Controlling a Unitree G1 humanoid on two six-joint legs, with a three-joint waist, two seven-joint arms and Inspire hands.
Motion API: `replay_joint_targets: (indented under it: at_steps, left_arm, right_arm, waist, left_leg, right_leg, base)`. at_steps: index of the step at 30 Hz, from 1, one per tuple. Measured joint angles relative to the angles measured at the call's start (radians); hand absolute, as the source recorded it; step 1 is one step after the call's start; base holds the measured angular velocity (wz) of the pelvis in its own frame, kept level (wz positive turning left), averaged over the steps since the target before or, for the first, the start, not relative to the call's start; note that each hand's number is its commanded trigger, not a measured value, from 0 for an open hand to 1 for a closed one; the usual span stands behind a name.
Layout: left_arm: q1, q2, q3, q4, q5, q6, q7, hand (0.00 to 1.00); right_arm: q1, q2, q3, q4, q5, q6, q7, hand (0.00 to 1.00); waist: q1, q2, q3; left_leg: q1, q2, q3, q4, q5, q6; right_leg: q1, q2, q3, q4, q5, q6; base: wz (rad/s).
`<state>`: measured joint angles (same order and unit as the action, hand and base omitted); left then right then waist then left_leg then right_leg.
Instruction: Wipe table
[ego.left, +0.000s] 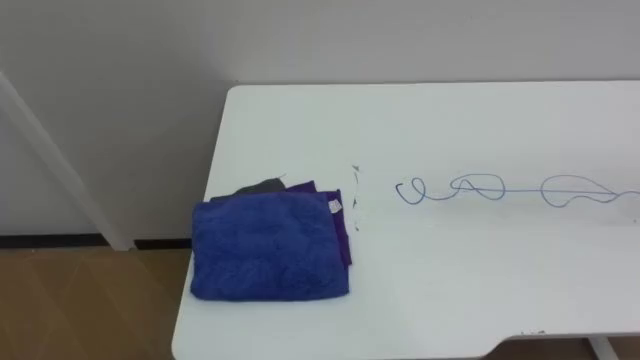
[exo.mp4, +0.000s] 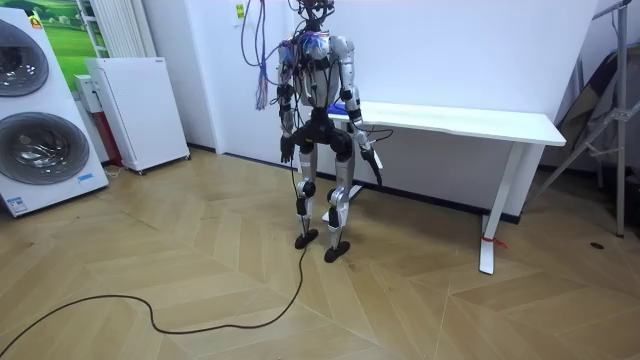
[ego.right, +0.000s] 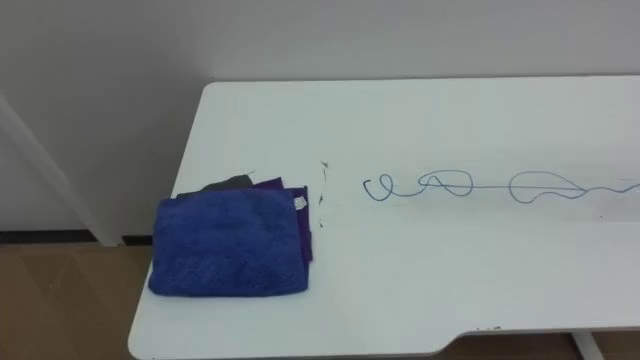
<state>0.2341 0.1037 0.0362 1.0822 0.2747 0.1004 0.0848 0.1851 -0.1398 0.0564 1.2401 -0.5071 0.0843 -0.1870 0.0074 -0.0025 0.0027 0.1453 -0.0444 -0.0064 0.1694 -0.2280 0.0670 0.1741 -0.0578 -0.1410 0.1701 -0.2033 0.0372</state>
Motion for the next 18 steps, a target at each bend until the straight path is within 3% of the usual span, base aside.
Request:
replay_joint_targets:
  at_steps: [15, 18]
  left_arm:
    - [0.0, -0.001, -0.02, 0.026, -0.051, 0.001, -0.034, 0.0]
    - [-0.001, -0.001, -0.019, 0.029, -0.048, 0.003, -0.042, 0.0]
  right_arm:
    - [-0.008, 0.007, 0.002, 0.002, 0.017, 0.006, 0.027, 0.0]
    - [-0.011, 0.01, 0.002, 0.005, 0.076, 0.024, 0.03, 0.0]
  waist:
    - [0.001, -0.006, -0.0006]
    - [0.004, -0.007, 0.0004]
  left_leg:
    - [0.0, 0.0, -0.003, 0.001, 0.0, 0.0]
    - [-0.001, -0.001, -0.006, 0.0, 0.0, 0.0]
  right_leg:
    - [0.001, 0.0, -0.001, 0.0, 0.0, 0.0]
    - [0.001, -0.001, 0.0, 0.001, 0.0, 0.0]
  base:
    - [0.0]
    - [0.0]
